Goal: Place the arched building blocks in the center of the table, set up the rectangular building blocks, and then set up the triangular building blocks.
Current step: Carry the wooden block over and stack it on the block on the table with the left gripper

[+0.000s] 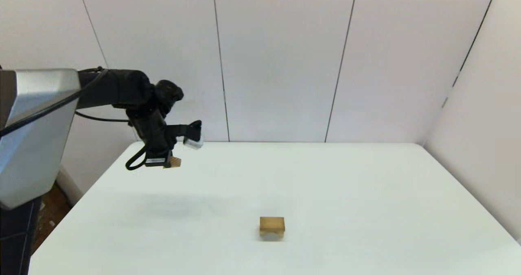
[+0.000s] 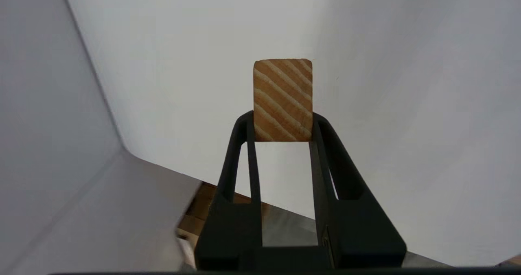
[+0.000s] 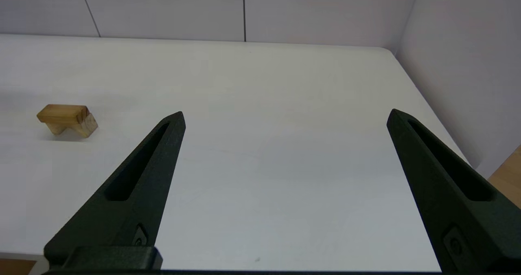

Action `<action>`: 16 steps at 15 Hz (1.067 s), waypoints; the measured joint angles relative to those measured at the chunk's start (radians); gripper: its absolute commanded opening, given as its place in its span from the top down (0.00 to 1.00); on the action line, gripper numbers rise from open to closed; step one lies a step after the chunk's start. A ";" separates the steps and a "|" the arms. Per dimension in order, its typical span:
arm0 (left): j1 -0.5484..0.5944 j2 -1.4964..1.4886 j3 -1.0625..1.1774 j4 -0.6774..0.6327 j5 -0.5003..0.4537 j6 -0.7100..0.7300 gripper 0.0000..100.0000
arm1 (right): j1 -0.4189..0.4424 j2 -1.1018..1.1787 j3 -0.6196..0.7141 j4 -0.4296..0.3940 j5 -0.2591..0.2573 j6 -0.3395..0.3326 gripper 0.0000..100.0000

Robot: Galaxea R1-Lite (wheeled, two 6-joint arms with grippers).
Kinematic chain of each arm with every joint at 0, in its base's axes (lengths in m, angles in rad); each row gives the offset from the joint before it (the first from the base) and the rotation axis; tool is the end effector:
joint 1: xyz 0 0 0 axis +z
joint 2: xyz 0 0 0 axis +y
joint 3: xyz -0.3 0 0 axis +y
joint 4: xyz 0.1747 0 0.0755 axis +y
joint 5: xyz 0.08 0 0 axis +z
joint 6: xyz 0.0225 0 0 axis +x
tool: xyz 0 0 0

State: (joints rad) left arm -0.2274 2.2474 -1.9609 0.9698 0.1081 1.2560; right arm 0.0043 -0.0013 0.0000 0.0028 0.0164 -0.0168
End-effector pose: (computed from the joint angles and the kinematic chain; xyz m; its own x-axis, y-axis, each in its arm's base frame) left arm 0.3985 -0.0897 0.1596 0.3239 0.0358 -0.9454 0.9403 0.0984 0.3259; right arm -0.0229 0.0003 0.0752 0.9998 0.0207 -0.0015 -0.0207 0.9996 -0.0168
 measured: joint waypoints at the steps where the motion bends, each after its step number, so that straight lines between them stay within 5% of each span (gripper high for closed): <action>1: -0.053 -0.028 0.001 0.027 0.000 -0.013 1.00 | 0.000 0.000 0.000 0.000 0.000 0.000 0.00; 9: -0.480 -0.090 0.003 0.154 0.004 -0.272 1.00 | 0.000 0.000 0.000 0.000 0.000 0.000 0.00; 16: -0.639 0.031 0.000 0.127 0.011 -0.490 1.00 | 0.000 0.000 0.000 0.000 0.000 0.001 0.00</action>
State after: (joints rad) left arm -0.8660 2.2789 -1.9609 1.0972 0.1187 0.7662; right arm 0.0043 -0.0013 0.0000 0.0028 0.0164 -0.0162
